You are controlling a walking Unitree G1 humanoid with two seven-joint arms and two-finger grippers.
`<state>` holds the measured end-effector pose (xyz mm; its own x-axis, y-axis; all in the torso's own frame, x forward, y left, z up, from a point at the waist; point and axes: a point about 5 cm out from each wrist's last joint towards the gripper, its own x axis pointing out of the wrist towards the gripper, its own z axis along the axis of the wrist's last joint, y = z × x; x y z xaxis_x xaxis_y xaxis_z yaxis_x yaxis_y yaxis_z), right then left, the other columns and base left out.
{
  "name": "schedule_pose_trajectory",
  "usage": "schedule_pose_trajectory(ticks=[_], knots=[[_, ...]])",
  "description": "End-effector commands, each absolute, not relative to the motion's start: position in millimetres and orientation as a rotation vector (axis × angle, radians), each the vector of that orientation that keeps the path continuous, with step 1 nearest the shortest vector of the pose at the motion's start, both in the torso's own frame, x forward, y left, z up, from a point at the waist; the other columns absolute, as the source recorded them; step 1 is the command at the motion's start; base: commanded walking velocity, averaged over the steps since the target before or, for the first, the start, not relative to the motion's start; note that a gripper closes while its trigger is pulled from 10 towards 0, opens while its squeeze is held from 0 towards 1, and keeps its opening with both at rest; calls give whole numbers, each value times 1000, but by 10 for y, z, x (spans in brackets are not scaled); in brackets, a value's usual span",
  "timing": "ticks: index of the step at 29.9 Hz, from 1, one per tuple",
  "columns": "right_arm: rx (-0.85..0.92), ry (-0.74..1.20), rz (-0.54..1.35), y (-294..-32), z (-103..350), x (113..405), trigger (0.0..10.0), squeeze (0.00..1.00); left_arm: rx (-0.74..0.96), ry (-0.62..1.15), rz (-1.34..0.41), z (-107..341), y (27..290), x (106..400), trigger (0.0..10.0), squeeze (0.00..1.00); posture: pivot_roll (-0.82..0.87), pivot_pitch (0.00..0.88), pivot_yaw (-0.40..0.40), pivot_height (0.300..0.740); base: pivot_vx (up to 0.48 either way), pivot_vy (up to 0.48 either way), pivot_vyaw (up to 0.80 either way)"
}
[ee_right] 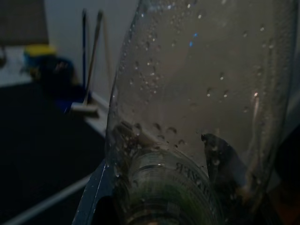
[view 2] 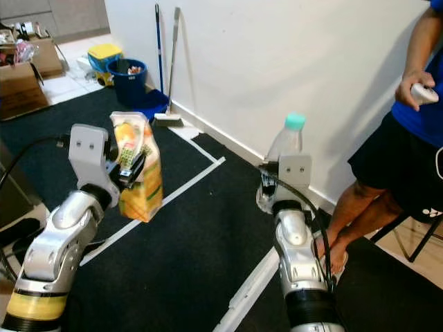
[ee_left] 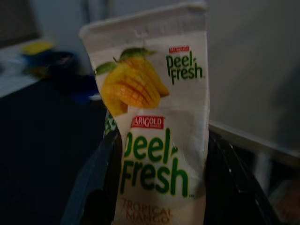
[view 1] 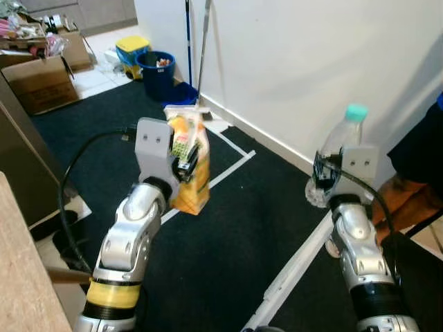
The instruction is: Restocking fridge
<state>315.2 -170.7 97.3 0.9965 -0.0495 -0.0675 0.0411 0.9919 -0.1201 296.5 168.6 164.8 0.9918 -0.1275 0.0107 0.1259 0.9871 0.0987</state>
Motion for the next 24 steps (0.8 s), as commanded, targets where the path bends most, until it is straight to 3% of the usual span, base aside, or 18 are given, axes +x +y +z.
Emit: schedule_pose_trajectory(ticks=[1,5,11,15,24], knots=[[-141,79,-25,-1711,909,3119,10000,0,147,-33,-72,1652,1785,2945,10000,0,61,18,-55,740,0,0,0],[-103,77,120,-1459,793,2997,10000,0,186,35,26,1493,2030,2740,10000,0,71,12,-57,740,0,0,0],[-78,48,191,-1288,832,2975,10000,0,174,53,39,1444,2068,2699,10000,0,78,6,-61,740,0,0,0],[-49,33,267,-1042,815,2936,10000,0,169,78,20,1272,2040,2610,10000,0,86,7,-78,740,0,0,0],[-95,147,219,-1228,445,2761,10000,0,190,114,-37,1067,1934,2443,10000,0,86,2,-97,740,0,0,0]])
